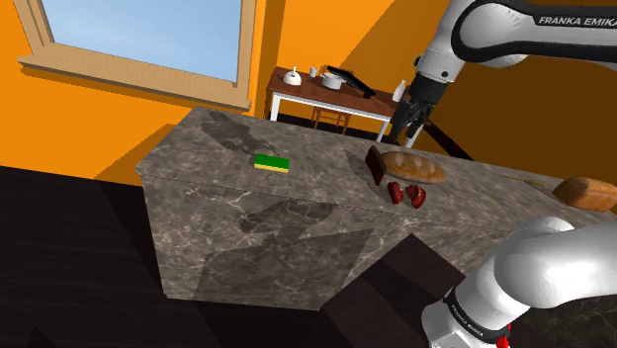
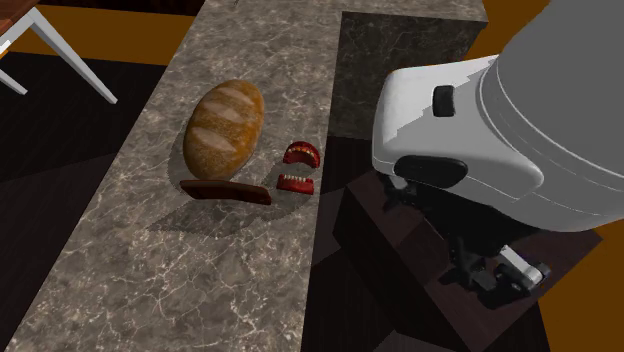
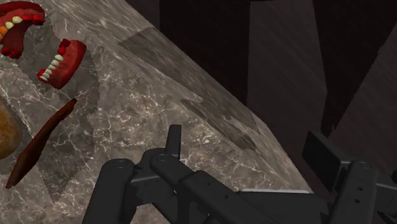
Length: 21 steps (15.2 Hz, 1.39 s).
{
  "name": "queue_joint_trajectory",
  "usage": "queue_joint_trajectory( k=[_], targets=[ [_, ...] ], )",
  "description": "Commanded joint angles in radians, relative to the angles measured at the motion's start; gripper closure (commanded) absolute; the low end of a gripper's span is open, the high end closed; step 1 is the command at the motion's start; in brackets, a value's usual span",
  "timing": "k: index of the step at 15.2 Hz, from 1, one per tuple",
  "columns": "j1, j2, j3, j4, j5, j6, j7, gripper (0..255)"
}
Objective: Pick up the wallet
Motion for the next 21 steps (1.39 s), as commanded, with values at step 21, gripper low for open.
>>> queue_joint_trajectory(
  k=[21],
  targets=[
    [-0.164,0.719,-0.191,0.347,0.037,0.315,-0.005,0]
  ],
)
